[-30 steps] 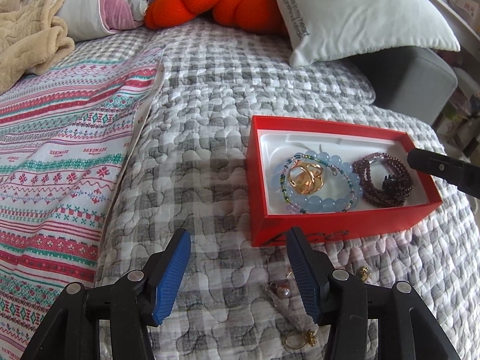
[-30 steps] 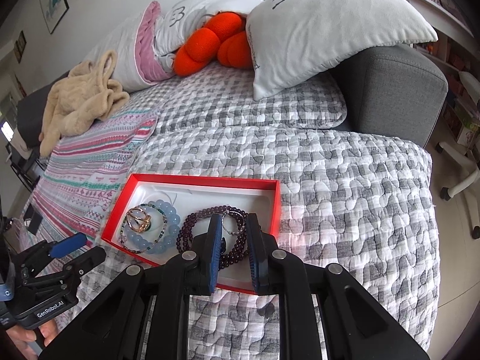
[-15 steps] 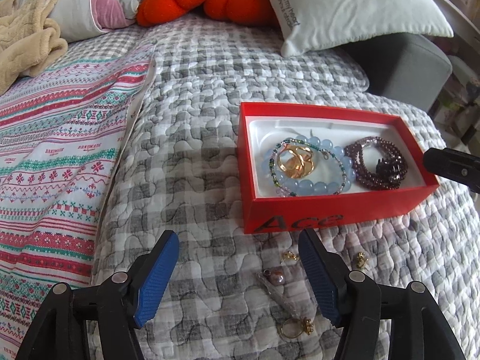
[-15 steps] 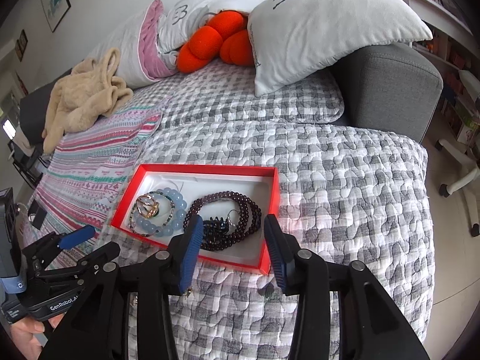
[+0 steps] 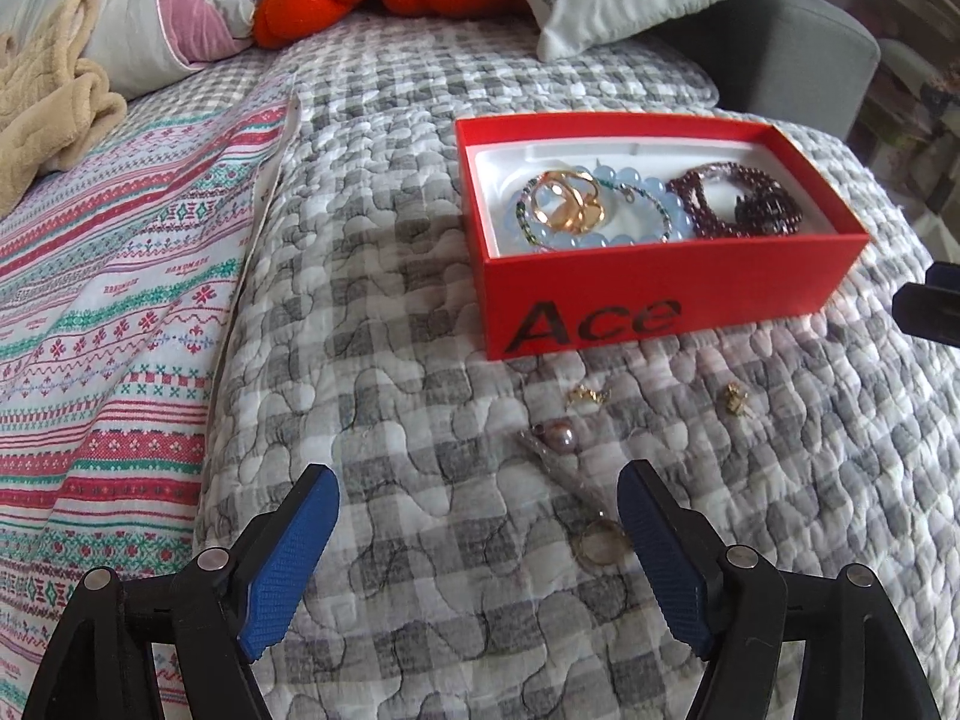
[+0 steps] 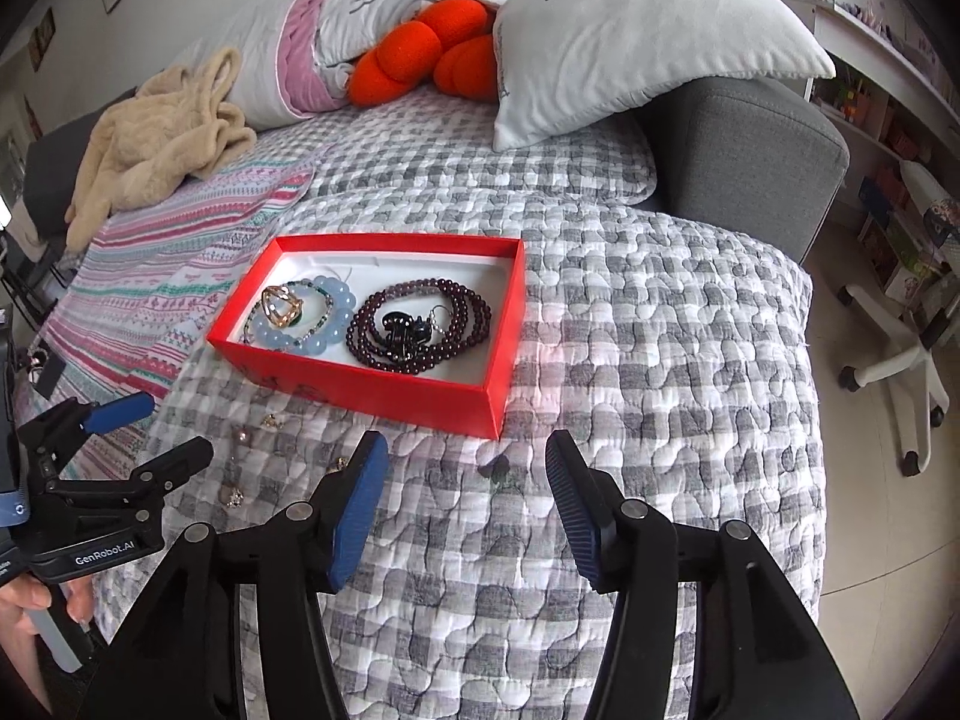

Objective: Organize jewelry
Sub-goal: 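Withdraw both tools from the box toward the rings on the quilt, then grasp the gold ring on the quilt with the left tool, then grasp the small red-stone gold ring with the right tool while the left tool holds its ring, then carry both rings over the red box, then open the left tool to drop the gold ring into the box, then open the right tool to drop the red-stone ring into the box, then withdraw both tools toward the earrings left on the quilt, then grasp the clear crystal earring beside the pearl with the left tool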

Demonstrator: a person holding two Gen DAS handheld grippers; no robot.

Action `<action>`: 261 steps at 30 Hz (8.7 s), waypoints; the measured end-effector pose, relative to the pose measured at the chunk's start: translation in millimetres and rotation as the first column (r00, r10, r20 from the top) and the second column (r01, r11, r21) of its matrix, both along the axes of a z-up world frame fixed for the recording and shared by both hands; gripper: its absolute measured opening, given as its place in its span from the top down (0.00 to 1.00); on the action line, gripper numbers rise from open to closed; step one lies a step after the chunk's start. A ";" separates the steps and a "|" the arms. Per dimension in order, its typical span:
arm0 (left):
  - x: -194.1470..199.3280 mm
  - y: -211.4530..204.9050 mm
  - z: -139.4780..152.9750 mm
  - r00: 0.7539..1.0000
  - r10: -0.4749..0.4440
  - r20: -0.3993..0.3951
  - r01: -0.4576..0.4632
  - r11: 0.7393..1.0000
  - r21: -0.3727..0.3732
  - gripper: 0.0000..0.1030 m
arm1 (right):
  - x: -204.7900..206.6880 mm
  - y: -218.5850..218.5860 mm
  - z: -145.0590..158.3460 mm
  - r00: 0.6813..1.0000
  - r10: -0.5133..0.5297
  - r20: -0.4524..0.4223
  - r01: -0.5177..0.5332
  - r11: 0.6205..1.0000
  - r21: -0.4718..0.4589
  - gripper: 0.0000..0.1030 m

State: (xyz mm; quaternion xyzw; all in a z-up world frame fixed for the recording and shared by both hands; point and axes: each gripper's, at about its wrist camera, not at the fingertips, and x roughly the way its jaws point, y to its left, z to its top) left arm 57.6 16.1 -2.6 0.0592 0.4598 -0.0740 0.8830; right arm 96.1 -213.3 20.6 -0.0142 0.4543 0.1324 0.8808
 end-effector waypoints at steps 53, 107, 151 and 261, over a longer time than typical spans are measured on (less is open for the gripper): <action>-23.9 -14.8 0.3 0.991 -0.137 0.005 0.137 0.989 -0.055 0.82 | -16.8 37.6 -47.8 0.991 0.103 -0.091 -0.111 0.990 -0.082 0.43; -8.4 31.6 6.6 1.000 0.000 -0.021 -0.003 0.991 -0.135 0.82 | 5.6 80.7 -55.6 0.986 0.169 -0.015 -0.169 0.983 -0.067 0.89; 63.3 -39.4 18.9 0.991 0.043 0.128 -0.009 0.967 -0.255 0.81 | 37.0 -6.7 1.7 0.997 -0.031 0.064 0.022 0.991 0.135 0.89; 6.7 -10.4 -23.4 1.000 0.002 -0.021 -0.005 0.994 -0.106 0.95 | -22.5 16.2 -47.7 0.998 0.053 -0.022 -0.056 0.989 -0.139 0.36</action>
